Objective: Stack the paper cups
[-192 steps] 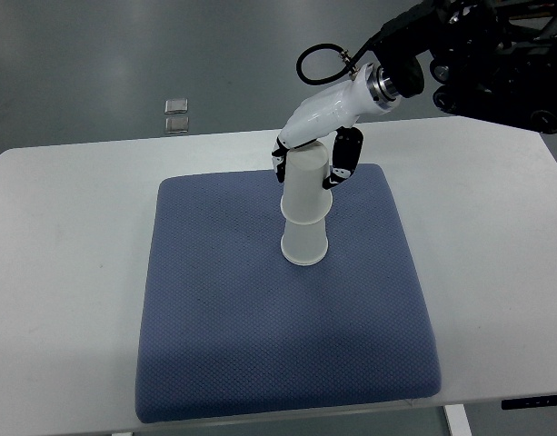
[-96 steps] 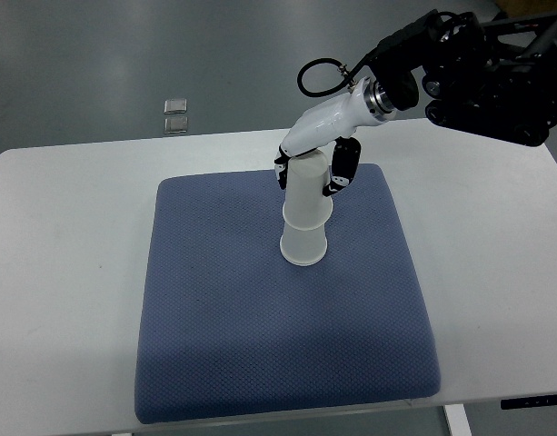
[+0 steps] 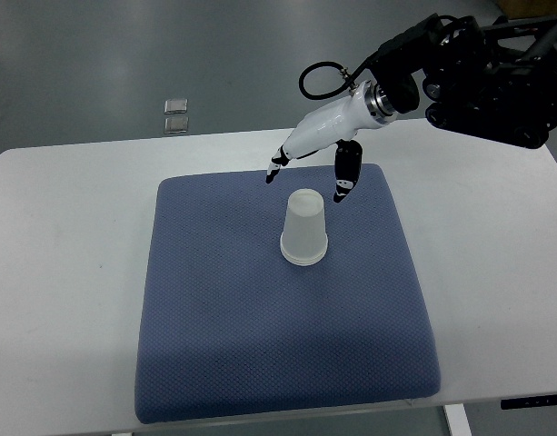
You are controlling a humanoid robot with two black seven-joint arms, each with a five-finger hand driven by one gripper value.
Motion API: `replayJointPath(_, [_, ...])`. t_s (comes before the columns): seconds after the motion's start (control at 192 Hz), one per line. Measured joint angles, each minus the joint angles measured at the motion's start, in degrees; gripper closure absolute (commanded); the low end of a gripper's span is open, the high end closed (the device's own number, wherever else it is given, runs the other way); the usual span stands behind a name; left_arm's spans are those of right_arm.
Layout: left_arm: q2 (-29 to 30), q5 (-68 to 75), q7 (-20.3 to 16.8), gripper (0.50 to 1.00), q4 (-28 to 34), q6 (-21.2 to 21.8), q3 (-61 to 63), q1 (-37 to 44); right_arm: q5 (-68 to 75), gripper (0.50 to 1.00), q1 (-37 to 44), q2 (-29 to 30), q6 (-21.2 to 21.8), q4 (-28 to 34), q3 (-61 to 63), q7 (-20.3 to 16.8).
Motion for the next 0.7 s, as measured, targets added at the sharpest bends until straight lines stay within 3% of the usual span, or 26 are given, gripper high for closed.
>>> replayJointPath(0.365, [0.00,0.00,0.00,0.500,0.00,0.03,0.00,0.00,2.12,0.599,-0.96,-2.92,-0.55,-3.16,0.23,0.03])
replayJointPath(0.698, [0.00,0.00,0.00,0.500,0.00,0.03,0.02,0.01,30.85,0.599,-13.02,-4.64,-1.11,-17.14,9.43,0.12])
